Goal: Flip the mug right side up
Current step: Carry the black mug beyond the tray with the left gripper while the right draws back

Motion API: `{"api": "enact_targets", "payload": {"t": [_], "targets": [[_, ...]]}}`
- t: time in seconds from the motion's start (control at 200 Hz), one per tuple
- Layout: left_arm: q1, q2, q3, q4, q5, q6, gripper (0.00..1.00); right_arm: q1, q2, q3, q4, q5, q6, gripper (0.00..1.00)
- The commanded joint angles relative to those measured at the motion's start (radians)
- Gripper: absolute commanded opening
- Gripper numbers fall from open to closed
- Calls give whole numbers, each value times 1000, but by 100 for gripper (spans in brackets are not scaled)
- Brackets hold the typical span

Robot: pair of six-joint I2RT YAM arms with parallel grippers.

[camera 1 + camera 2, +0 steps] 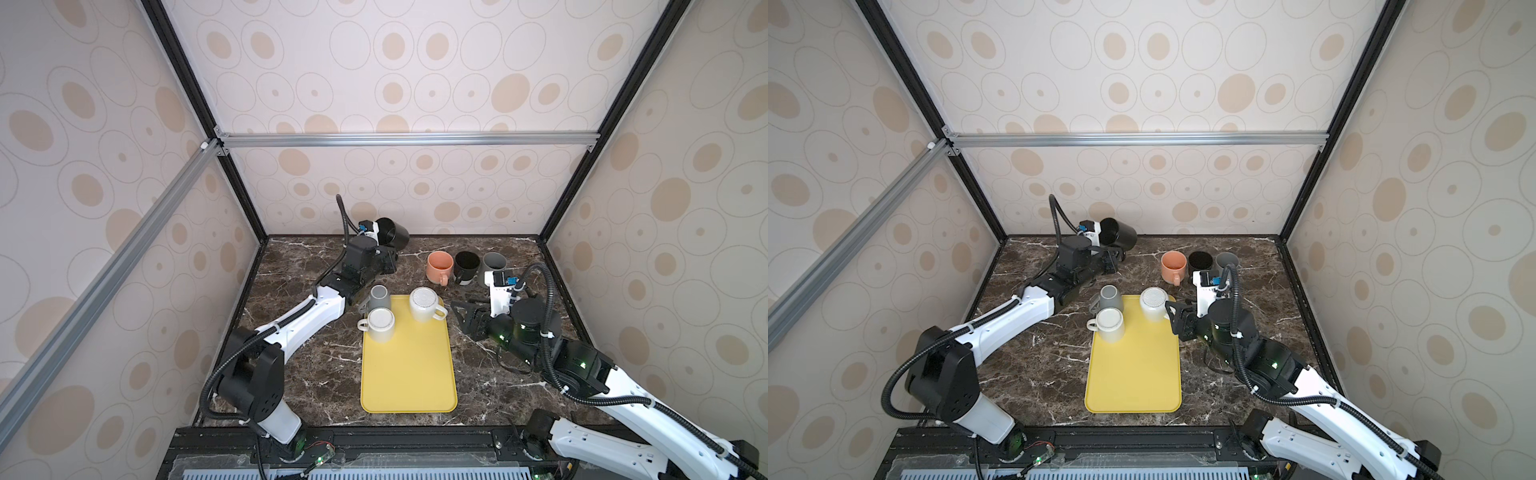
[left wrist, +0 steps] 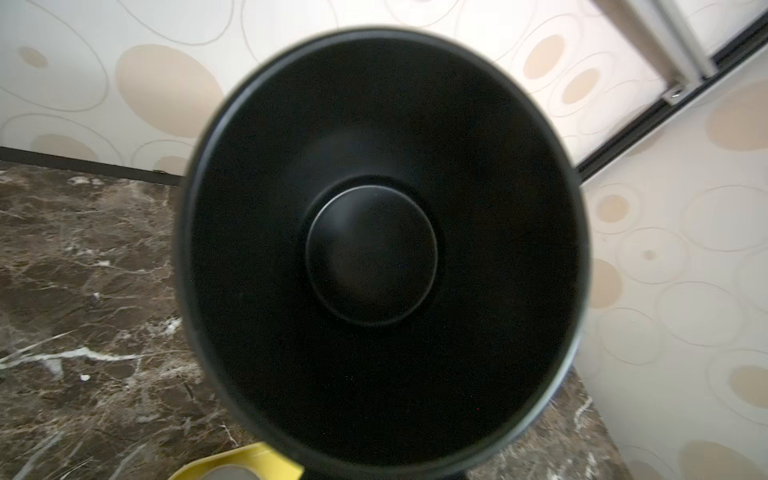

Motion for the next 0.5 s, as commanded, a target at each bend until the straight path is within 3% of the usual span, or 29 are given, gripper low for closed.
{"api": "enact_targets", "payload": {"t": [0.0,0.265,0.495], "targets": [[-36,46,147,35,-88,85,0,-6,-14,-3,-15,37,-23,58],[-82,227,307,-68,-176,130,0,-15,-38,-17,-28,53,-37,58],[-82,295,334,-81,-209,140,0,-22,-49,-27,-36,56,-41,58]]}}
